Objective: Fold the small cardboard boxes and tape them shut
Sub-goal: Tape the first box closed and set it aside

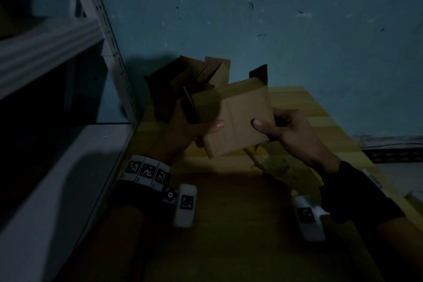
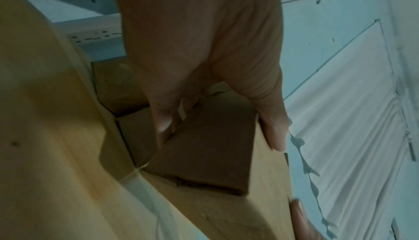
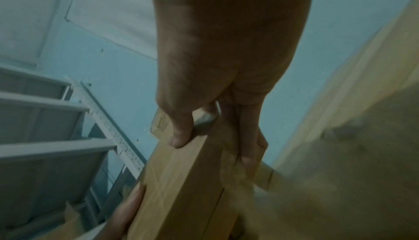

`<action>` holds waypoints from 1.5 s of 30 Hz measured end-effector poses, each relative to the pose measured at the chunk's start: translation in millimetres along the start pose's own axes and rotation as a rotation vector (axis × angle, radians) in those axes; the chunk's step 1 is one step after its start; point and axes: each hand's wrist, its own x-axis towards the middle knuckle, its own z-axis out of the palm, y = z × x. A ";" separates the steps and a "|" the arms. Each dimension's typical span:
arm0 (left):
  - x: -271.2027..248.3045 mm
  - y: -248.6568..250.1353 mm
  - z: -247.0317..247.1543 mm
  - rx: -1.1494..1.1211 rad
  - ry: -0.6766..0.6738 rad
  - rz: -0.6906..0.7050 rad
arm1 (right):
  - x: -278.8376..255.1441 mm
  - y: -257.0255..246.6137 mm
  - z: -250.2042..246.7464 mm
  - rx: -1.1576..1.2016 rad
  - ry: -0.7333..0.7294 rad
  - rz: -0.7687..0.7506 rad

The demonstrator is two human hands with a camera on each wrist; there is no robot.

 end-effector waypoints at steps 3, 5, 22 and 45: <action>0.6 1.0 -0.2 0.028 0.029 -0.004 | -0.2 -0.9 -5.6 -0.013 -0.041 -0.008; 2.0 0.0 -0.7 0.011 0.023 0.001 | -1.2 -0.8 -8.2 -0.030 -0.070 -0.020; 8.2 -4.6 -6.0 -0.086 0.018 -0.037 | -4.1 -1.9 -19.9 -0.055 -0.182 -0.038; 3.5 -3.7 -2.2 -0.122 0.053 0.004 | 3.4 2.1 -14.4 -0.116 -0.072 -0.054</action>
